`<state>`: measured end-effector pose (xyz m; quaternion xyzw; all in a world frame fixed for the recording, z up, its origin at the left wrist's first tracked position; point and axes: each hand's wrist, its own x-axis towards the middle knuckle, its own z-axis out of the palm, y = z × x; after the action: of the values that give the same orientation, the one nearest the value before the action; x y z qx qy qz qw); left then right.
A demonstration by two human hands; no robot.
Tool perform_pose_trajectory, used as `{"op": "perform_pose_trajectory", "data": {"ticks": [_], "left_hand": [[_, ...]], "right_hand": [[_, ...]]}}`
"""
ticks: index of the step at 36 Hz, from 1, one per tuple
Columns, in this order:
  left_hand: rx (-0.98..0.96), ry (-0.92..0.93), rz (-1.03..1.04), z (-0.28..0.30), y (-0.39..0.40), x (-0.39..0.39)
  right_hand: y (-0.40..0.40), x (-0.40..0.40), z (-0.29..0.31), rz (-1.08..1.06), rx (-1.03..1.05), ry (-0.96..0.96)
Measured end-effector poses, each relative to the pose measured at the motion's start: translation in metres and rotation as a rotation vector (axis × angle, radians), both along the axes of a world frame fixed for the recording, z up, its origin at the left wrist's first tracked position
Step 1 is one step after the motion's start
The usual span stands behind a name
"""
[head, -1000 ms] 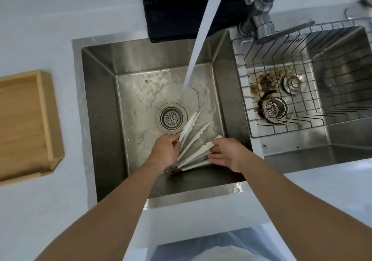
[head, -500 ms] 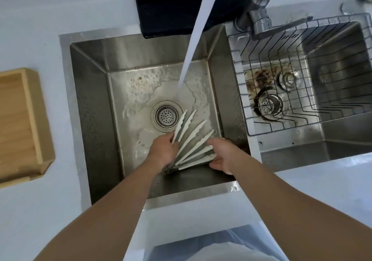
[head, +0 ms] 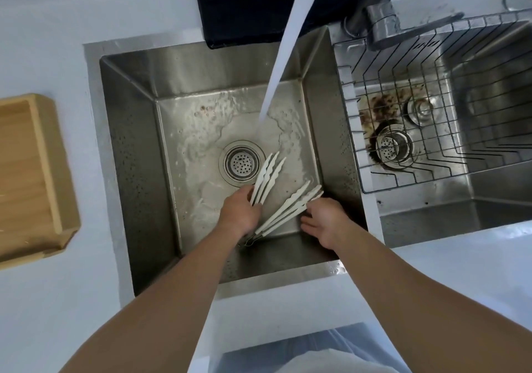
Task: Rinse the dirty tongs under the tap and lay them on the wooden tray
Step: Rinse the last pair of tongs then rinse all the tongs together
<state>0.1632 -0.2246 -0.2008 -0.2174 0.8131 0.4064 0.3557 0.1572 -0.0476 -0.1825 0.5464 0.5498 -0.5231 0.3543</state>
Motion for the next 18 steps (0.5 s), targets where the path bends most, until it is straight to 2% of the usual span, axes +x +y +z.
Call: {"op": "perform_pose_trajectory", "data": {"ticks": [10, 18], "left_hand": [[-0.051, -0.009, 0.044, 0.0, 0.014, -0.006], [-0.133, 0.02, -0.002, 0.0, 0.025, -0.012]], "right_hand": [[-0.009, -0.001, -0.007, -0.051, -0.083, -0.013], [-0.014, 0.002, -0.012, -0.041, -0.125, 0.03]]}}
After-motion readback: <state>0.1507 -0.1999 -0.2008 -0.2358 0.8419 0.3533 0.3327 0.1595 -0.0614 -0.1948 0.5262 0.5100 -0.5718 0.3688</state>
